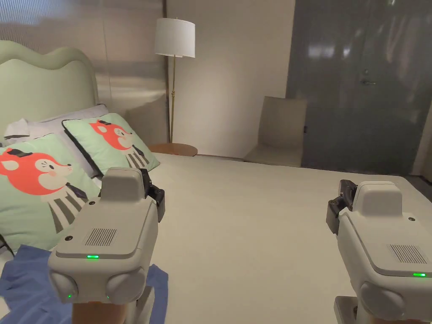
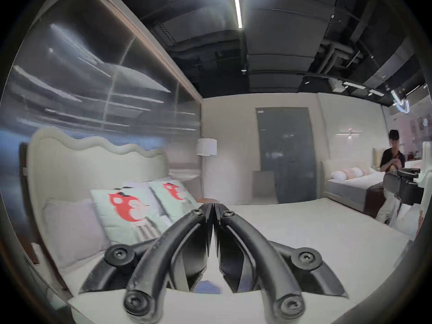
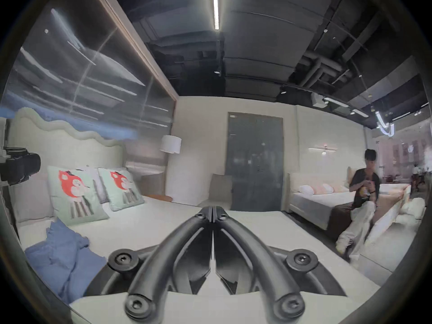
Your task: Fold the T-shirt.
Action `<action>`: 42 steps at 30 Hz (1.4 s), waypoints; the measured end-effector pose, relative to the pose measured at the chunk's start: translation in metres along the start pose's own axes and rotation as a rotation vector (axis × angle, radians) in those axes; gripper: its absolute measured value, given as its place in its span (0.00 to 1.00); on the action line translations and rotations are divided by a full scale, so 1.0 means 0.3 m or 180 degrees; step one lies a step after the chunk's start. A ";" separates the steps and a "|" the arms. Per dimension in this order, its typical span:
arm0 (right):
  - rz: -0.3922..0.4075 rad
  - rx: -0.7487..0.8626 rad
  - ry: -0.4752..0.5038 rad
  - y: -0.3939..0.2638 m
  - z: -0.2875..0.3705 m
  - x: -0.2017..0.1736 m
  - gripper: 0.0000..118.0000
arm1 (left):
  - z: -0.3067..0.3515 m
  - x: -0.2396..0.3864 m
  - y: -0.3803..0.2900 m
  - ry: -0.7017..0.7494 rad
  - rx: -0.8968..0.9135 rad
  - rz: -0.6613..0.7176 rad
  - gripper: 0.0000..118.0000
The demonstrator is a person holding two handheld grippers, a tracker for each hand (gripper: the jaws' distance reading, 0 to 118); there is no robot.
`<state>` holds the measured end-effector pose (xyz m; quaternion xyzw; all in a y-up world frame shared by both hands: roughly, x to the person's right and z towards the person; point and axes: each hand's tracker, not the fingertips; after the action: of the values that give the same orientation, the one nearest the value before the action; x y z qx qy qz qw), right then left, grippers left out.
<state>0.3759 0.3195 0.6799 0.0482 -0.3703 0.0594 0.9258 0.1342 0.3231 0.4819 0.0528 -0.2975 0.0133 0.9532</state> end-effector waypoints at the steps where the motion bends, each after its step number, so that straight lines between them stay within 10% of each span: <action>1: -0.0018 -0.0004 0.0104 -0.002 -0.013 -0.043 0.00 | 0.009 -0.042 0.000 0.0106 -0.0017 -0.0014 0.00; 14: -0.0044 -0.0257 0.0546 -0.107 -0.115 -0.255 0.00 | -0.015 -0.203 -0.135 0.0372 -0.0488 -0.0076 0.00; 23: 0.0104 -0.0684 0.0608 -0.258 -0.218 -0.305 0.00 | -0.216 -0.254 -0.450 0.0313 -0.2119 0.0241 0.00; 24: 0.0122 -0.0727 0.0624 -0.277 -0.233 -0.312 0.00 | -0.245 -0.264 -0.492 0.0314 -0.2338 0.0322 0.04; 27: 0.0178 -0.0835 0.0642 -0.323 -0.268 -0.328 0.00 | -0.317 -0.290 -0.595 0.0316 -0.2778 0.0476 0.84; 28: 0.0184 -0.0867 0.0652 -0.337 -0.280 -0.330 0.00 | -0.341 -0.297 -0.630 0.0307 -0.2885 0.0499 0.93; 42: 0.0259 -0.1218 0.0522 -0.469 -0.384 -0.283 0.00 | -0.557 -0.364 -0.876 0.0464 -0.3642 0.0514 0.72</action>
<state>0.4137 0.1895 0.5317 -0.1484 -0.2999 0.0291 0.9419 0.1538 0.0807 0.2587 -0.4944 -0.1940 -0.0734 0.8441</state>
